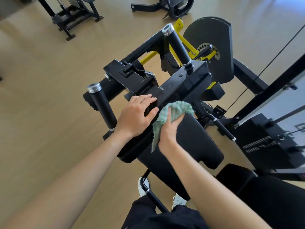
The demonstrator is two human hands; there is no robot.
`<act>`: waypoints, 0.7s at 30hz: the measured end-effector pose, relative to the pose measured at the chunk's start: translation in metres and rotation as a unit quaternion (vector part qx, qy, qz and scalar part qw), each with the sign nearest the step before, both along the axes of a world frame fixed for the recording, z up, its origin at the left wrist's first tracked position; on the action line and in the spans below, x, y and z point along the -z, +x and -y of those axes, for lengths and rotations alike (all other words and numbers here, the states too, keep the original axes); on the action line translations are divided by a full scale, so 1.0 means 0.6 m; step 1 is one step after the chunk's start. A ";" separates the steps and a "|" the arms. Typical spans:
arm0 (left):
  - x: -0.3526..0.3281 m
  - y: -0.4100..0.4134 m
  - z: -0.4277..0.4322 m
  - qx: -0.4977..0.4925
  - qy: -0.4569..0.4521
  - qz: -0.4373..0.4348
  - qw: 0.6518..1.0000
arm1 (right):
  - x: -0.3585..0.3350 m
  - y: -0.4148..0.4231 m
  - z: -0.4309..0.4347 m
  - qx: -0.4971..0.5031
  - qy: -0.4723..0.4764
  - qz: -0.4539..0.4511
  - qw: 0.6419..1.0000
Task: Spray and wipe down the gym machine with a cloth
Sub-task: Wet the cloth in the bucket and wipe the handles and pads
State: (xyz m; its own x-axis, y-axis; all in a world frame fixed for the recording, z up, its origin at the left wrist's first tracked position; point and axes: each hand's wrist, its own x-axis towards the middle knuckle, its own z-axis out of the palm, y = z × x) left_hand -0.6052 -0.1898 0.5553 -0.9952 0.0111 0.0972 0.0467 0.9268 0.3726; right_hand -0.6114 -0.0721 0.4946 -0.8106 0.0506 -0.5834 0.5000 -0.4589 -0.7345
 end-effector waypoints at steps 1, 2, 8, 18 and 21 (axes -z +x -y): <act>0.000 0.000 0.000 -0.001 0.003 -0.001 1.000 | -0.003 0.029 0.011 -0.020 -0.006 0.000 1.000; 0.000 0.000 0.000 -0.002 0.006 -0.002 1.000 | -0.006 0.057 0.021 -0.042 -0.015 0.000 0.999; 0.000 0.002 0.002 0.000 0.025 0.002 1.000 | 0.003 0.150 0.032 -0.164 -0.109 0.006 0.980; 0.000 0.002 0.003 0.002 0.030 0.003 1.000 | 0.015 0.049 -0.048 -0.096 -0.039 -0.048 0.993; -0.001 0.002 0.003 -0.001 0.031 0.005 1.000 | 0.025 0.033 -0.093 -0.062 0.058 -0.034 0.996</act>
State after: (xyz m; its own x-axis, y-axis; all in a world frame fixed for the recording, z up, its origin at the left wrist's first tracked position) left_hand -0.6038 -0.1915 0.5558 -0.9961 0.0041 0.0876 0.0415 0.9022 0.4293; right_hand -0.5915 -0.0164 0.4798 -0.8517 0.0114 -0.5239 0.4958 -0.3059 -0.8128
